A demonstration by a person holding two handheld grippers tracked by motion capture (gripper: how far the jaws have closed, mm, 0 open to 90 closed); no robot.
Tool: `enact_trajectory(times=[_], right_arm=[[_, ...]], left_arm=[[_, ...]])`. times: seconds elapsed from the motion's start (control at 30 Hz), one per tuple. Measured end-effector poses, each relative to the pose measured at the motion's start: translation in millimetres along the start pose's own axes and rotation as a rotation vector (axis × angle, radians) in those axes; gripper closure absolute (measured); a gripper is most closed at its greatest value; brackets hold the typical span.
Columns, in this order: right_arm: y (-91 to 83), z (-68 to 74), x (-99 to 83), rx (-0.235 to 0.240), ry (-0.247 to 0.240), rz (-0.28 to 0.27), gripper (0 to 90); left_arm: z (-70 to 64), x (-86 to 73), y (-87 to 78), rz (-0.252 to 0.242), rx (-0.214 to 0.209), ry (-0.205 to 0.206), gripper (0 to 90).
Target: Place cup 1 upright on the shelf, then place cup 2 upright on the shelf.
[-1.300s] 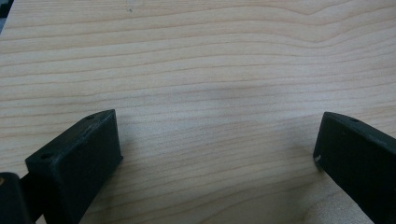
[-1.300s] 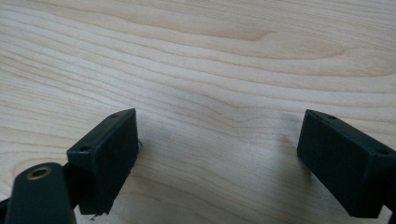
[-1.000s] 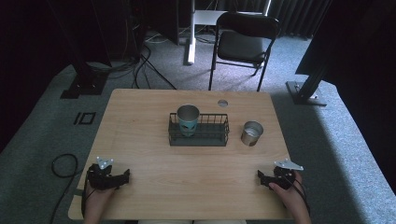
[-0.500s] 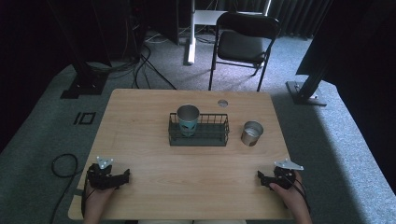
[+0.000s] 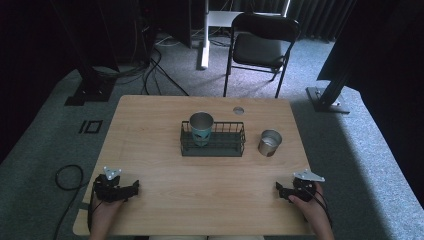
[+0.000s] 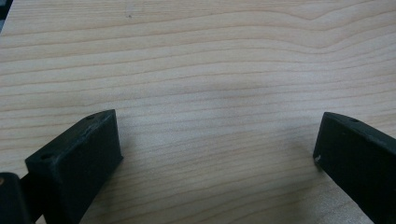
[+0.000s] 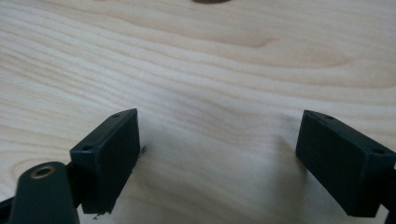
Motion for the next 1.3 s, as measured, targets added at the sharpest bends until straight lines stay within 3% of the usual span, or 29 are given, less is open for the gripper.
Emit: enact_trajectory(times=[0.2, 0.43, 1.3], right_arm=[[2.9, 2.2, 3.7, 0.009, -0.011, -0.002, 12.5], [0.3, 3.0, 17.9, 0.021, 0.001, -0.078, 12.5], [-10.6, 5.3, 59.5, 0.046, 0.017, -0.175, 12.5]], left_arm=[[0.0, 0.0, 0.0, 0.000, 0.000, 0.000, 1.3], [0.0, 0.1, 0.0, 0.000, 0.000, 0.000, 1.3], [0.0, 0.1, 0.1, 0.000, 0.000, 0.000, 1.3]])
Point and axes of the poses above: each handheld gripper's, and its own axes: y roughly forward along the jaws, x roughly out of its top, z roughly to its left, the point moved 5 cm from there along y, roughly forward along the jaws, and after that the axes turned 6 degrees about z, right-handed, at the moved point
